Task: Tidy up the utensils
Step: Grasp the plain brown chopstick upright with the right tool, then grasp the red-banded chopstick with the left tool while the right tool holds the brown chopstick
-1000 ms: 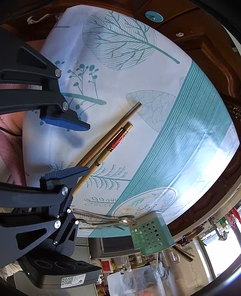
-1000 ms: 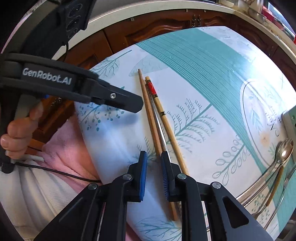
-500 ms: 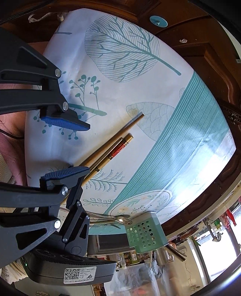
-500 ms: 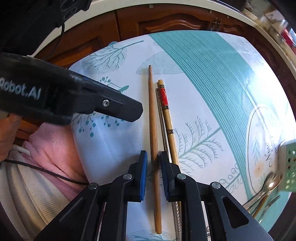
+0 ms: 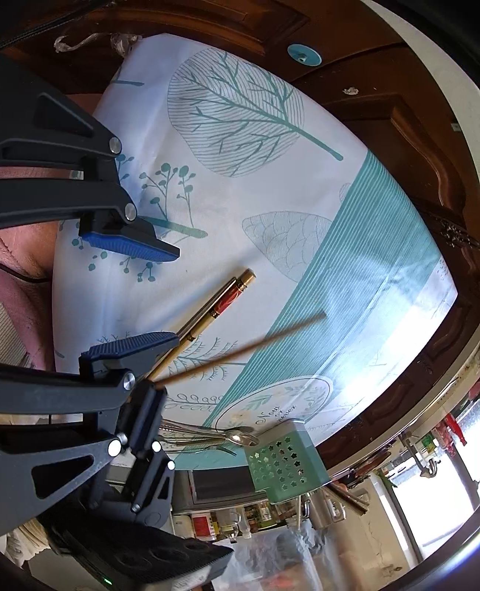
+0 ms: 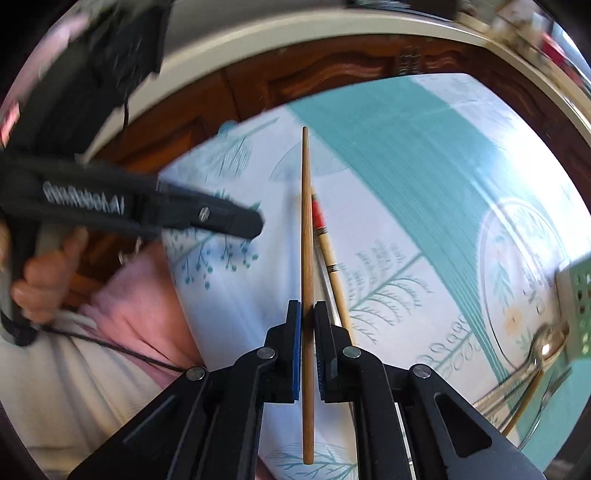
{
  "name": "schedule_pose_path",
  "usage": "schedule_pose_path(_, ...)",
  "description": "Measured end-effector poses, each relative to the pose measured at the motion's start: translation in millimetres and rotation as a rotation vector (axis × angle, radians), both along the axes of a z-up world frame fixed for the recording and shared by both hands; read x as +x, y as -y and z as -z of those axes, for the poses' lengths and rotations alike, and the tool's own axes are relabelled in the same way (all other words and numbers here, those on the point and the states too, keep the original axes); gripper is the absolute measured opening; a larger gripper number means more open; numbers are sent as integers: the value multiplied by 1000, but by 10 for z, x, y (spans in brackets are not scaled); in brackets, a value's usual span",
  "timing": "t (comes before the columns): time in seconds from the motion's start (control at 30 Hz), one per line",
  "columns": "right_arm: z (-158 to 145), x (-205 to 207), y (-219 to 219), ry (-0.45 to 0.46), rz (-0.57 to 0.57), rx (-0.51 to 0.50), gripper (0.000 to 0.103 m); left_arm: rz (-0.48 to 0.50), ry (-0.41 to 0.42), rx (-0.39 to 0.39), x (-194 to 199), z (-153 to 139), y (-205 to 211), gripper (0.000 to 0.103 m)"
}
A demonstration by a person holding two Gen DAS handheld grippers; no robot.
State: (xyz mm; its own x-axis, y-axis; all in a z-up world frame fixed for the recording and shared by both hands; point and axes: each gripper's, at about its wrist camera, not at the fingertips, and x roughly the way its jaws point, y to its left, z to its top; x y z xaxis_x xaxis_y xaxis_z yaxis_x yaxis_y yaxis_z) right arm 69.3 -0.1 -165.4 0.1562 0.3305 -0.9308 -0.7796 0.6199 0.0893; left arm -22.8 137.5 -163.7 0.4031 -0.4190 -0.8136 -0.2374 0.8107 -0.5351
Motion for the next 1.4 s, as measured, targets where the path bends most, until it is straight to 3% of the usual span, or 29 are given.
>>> schedule_pose_path(0.33, -303, 193, 765, 11, 256, 176, 6, 146, 34, 128, 123, -156, 346, 37)
schedule_pose_path(0.67, -400, 202, 1363, 1, 394, 280, 6, 633, 113, 474, 183, -158, 1215, 37)
schedule_pose_path(0.77, -380, 196, 1444, 0, 414, 285, 6, 729, 82, 428, 192, -117, 1409, 37)
schedule_pose_path(1.0, -355, 174, 1578, -3, 441, 318, 6, 592, -99, 206, 416, 17, 1388, 37)
schedule_pose_path(1.23, -346, 192, 1671, -10, 453, 346, 6, 406, -224, 164, 548, 180, 1178, 37)
schedule_pose_path(1.4, -348, 195, 1718, -10, 459, 359, 6, 328, -268, 203, 652, 210, 1139, 34)
